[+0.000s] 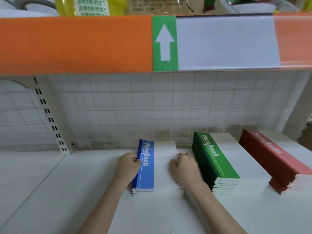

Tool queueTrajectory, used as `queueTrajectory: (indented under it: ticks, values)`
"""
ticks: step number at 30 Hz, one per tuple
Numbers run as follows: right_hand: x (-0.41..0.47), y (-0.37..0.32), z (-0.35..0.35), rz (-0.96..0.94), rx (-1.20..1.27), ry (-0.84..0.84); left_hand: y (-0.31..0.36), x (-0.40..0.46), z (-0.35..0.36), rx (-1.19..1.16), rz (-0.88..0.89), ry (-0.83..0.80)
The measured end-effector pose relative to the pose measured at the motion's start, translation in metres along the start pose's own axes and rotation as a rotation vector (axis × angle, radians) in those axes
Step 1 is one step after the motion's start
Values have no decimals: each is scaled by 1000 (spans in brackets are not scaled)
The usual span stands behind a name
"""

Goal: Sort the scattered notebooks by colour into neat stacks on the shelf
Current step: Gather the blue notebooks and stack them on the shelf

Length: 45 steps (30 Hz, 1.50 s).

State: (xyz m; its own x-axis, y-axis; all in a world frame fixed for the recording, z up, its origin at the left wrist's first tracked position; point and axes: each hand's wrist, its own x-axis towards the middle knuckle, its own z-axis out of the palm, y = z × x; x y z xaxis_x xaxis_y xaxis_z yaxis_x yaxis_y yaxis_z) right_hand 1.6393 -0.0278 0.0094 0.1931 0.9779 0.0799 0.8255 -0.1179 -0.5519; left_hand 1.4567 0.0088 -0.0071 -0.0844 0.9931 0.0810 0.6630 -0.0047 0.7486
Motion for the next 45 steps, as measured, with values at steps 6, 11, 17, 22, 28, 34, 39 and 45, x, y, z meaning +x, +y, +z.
queueTrajectory:
  ticks: [6,11,17,22,28,34,39,45]
  values:
    - [1,6,13,-7,-32,-33,-8,1,6,-7,15,-1]
    - [2,3,30,67,39,-54,-3,-4,17,-62,-9,55]
    - [7,2,32,112,83,-119,-2,-4,22,-155,-92,65]
    - [10,7,26,90,73,-161,1,-7,15,-206,-102,5]
    - [6,-3,9,19,-79,-13,-3,-18,-11,-141,-88,-7]
    - [-10,-58,17,-305,-100,125,-34,-34,-71,368,-145,210]
    - [-30,-125,56,-546,-12,-35,-70,-57,-131,473,-194,263]
    - [-75,-211,115,-738,54,-252,-132,-107,-216,433,-276,401]
